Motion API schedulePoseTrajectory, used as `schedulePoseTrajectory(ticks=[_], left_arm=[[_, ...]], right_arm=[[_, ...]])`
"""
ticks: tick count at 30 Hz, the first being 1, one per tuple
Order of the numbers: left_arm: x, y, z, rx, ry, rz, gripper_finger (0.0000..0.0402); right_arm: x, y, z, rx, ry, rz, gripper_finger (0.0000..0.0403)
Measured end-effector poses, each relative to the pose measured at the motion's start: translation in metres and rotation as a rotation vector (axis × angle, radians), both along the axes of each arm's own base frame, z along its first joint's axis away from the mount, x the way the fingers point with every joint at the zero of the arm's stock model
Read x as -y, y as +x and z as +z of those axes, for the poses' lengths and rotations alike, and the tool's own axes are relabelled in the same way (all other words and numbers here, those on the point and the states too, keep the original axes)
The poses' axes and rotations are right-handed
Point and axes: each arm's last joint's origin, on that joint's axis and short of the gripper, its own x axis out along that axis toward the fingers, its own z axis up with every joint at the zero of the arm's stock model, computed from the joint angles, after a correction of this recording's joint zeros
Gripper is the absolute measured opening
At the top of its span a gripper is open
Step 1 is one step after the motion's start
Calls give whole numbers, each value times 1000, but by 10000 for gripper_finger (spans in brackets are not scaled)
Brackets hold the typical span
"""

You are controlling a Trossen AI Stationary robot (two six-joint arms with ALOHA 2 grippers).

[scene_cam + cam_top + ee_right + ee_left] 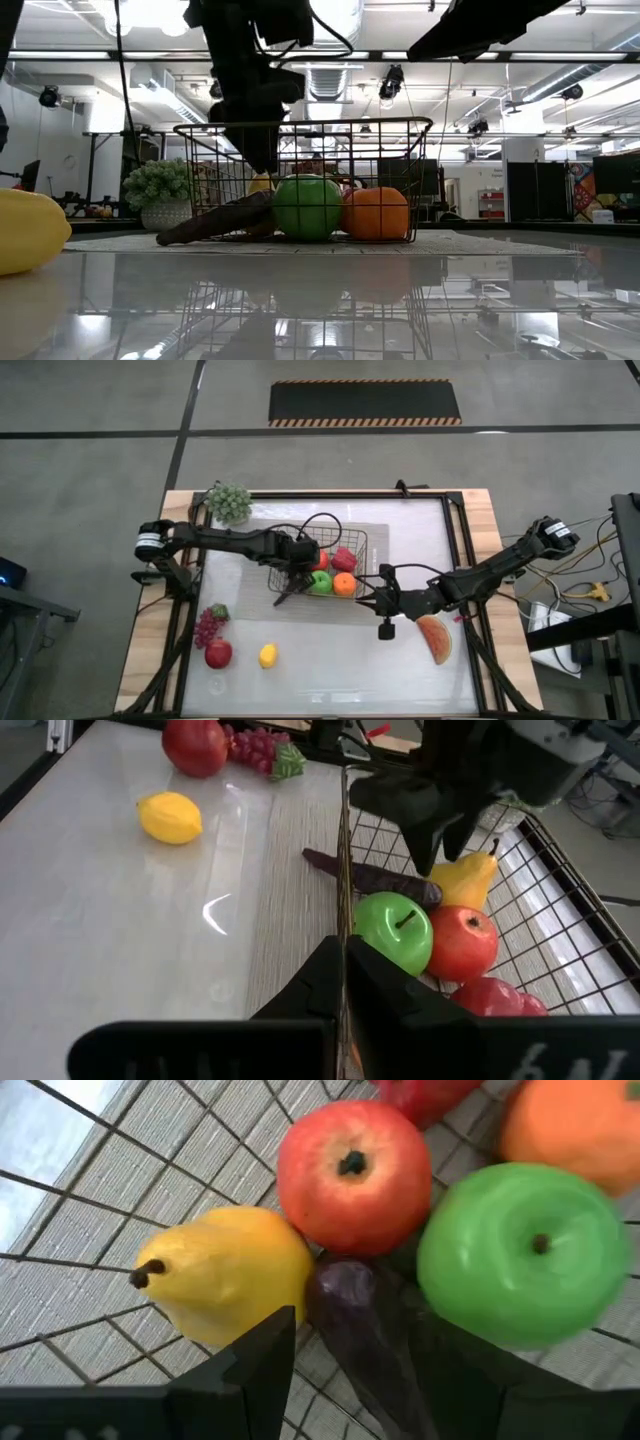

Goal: Build produce basket
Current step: Adjust the eggplant in the wire basket

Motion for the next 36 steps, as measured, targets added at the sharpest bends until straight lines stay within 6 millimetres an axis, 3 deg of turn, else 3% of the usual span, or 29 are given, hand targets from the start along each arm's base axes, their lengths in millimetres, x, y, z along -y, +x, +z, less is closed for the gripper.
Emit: schedulePoseTrajectory(ticks=[10, 22, 36], left_arm=[[-1, 4, -9, -10, -27, 48, 181], [0, 2, -17, -29, -52, 17, 275], [0, 1, -23, -24, -60, 11, 241]], right_arm=[[0, 0, 1, 11, 28, -13, 9], [0, 1, 2, 25, 32, -11, 9], [-1, 1, 2, 31, 35, -11, 9]])
